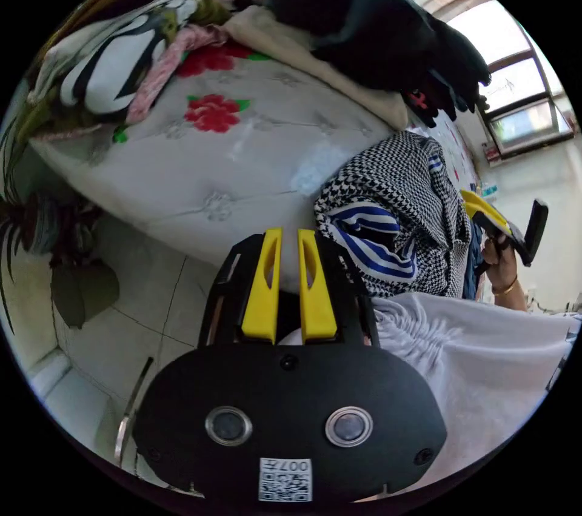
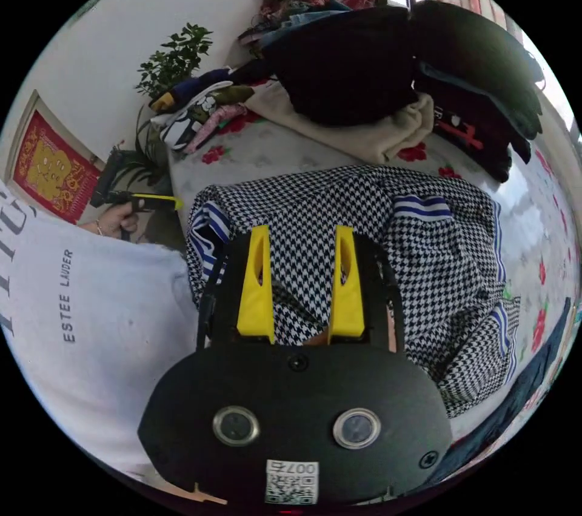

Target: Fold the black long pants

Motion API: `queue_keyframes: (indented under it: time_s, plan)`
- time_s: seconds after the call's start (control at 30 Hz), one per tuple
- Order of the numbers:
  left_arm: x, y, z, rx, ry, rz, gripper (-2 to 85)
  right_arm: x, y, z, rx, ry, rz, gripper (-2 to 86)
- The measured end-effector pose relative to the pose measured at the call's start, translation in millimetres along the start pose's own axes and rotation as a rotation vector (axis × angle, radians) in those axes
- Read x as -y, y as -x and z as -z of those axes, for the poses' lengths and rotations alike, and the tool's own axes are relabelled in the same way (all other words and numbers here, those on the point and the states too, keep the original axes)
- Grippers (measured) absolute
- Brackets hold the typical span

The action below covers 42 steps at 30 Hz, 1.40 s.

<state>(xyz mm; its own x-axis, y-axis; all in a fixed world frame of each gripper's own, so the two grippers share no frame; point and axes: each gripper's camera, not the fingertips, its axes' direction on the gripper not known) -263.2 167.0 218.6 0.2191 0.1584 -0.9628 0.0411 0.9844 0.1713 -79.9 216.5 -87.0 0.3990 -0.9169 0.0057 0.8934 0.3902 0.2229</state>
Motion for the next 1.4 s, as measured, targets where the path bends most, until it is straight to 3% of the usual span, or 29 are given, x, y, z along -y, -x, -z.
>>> queue_keyframes:
  time_s: [0.27,0.67,0.93,1.23,1.4]
  plan:
    - [-21,4,3,-0.202,0.052,-0.135,8.1,1,47,-60,-0.037,0.235,0.162,11.6]
    - [19,-8,25,-0.176,-0.045,-0.312,7.9,-12,-3,8,0.016,-0.047,-0.148,10.5]
    - [81,-59,7,-0.158,-0.048,-0.503,8.4,15,-74,16,-0.012,-0.090,-0.278,10.1]
    - [150,-100,-50,-0.114,0.089,-0.592,9.4,70,-174,-61,-0.008,0.124,-0.367,7.6]
    - [162,-109,-67,-0.170,0.144,-0.597,9.3,90,-183,-81,0.049,0.184,-0.237,6.0]
